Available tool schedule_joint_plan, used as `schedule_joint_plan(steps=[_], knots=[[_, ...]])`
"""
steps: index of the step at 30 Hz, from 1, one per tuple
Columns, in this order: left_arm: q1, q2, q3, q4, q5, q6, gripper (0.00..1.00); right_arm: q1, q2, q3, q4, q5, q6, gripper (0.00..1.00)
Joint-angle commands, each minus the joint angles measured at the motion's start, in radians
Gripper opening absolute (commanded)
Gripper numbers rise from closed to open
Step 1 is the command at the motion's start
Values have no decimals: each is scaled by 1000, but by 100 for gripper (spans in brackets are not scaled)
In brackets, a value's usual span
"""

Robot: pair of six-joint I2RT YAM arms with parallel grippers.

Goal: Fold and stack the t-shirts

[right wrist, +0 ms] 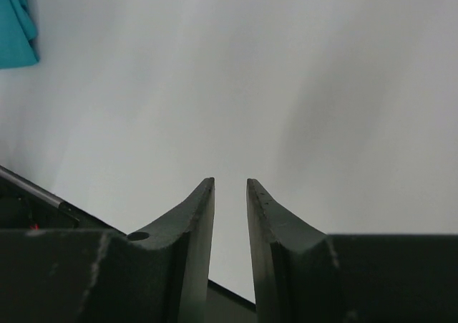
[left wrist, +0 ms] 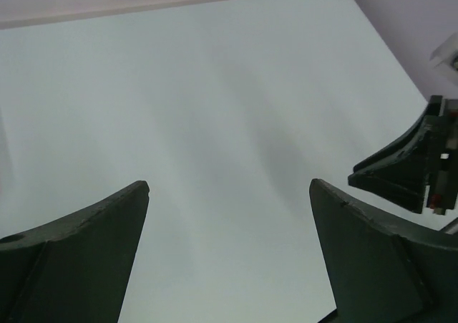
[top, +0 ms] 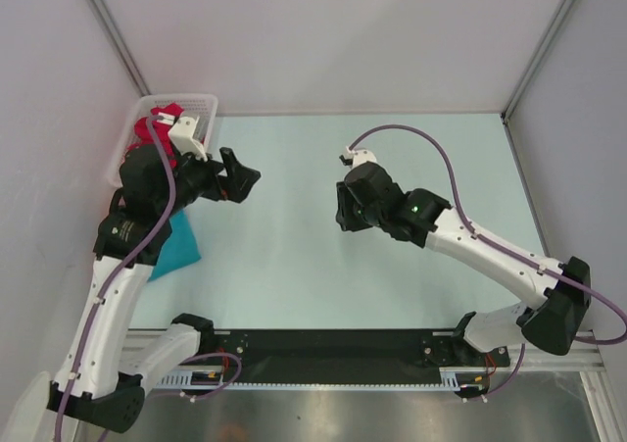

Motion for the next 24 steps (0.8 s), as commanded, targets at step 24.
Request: schedule_joint_plan(steps=[24], knots=[[-49,170,155,100,225,-85,100,-15,37,182,-35,112,-11,31]])
